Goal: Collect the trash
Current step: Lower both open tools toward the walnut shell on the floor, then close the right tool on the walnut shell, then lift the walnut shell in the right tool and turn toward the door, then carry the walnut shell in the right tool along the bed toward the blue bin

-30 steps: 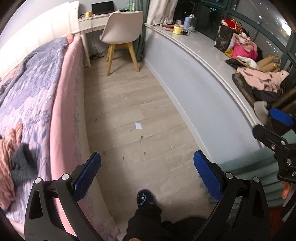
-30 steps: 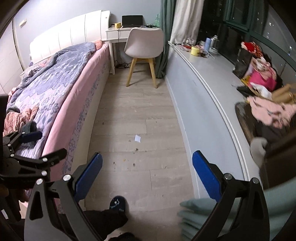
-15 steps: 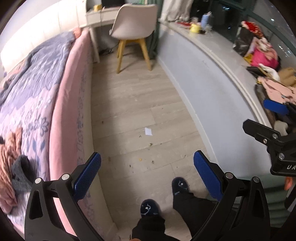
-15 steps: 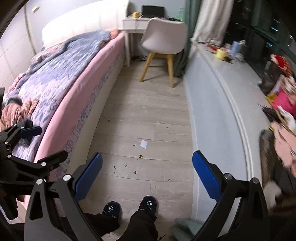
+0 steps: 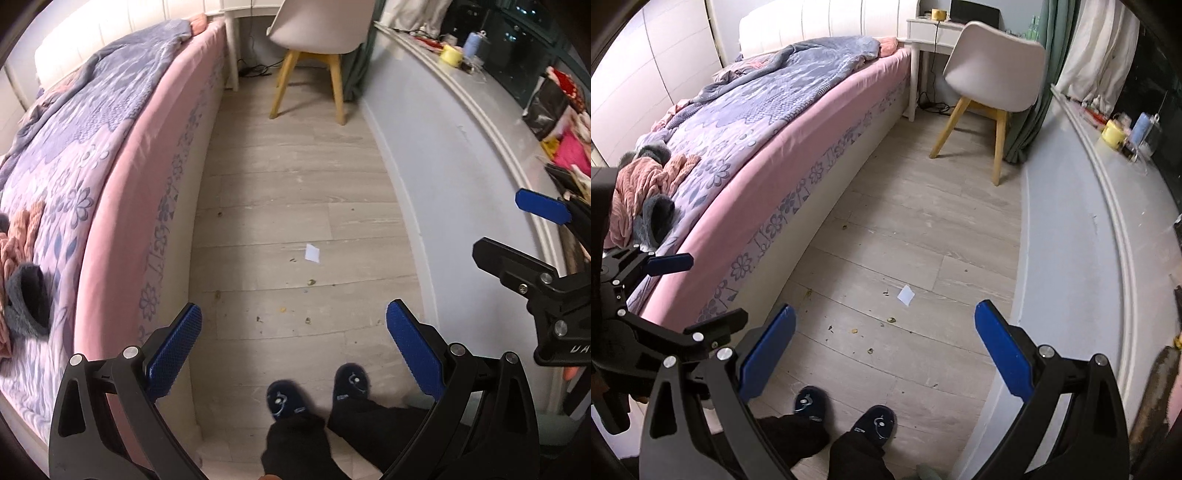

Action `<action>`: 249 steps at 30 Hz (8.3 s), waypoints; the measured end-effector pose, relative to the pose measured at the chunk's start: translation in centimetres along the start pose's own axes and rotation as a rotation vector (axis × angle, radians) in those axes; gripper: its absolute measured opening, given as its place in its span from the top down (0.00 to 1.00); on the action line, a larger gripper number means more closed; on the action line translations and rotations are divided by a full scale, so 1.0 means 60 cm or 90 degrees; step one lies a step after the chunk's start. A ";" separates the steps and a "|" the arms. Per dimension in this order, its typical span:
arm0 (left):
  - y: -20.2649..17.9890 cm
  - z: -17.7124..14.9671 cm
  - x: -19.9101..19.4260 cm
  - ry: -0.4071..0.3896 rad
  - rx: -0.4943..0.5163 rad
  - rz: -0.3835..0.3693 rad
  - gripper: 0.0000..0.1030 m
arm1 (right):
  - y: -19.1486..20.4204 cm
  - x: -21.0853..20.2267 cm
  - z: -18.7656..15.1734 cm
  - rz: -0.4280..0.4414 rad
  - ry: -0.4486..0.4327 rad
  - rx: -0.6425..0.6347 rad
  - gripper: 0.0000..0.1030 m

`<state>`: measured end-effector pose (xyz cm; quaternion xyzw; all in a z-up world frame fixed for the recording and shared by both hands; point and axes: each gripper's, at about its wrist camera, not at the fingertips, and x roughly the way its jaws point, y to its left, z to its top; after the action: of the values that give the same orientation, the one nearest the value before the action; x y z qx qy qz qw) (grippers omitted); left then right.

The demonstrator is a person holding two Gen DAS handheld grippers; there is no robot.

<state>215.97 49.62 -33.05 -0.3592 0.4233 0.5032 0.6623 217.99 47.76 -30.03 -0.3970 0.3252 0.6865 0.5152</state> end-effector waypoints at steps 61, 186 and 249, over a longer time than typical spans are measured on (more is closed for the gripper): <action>0.047 -0.201 1.067 -0.027 0.221 -0.128 0.06 | -0.078 1.018 -0.357 0.070 0.008 -0.127 0.47; 0.207 -0.157 -0.441 -0.183 -0.334 0.210 0.99 | 0.355 -0.244 0.101 0.259 -0.100 -0.492 0.85; 1.606 -1.289 -1.005 -0.170 -0.785 0.491 0.99 | 2.163 -0.362 -0.186 0.541 -0.093 -0.872 0.85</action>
<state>98.90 -19.31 -11.90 -0.4278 0.0755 0.8860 0.1622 98.39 -4.97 -11.33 -0.4212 -0.0789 0.8945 -0.1273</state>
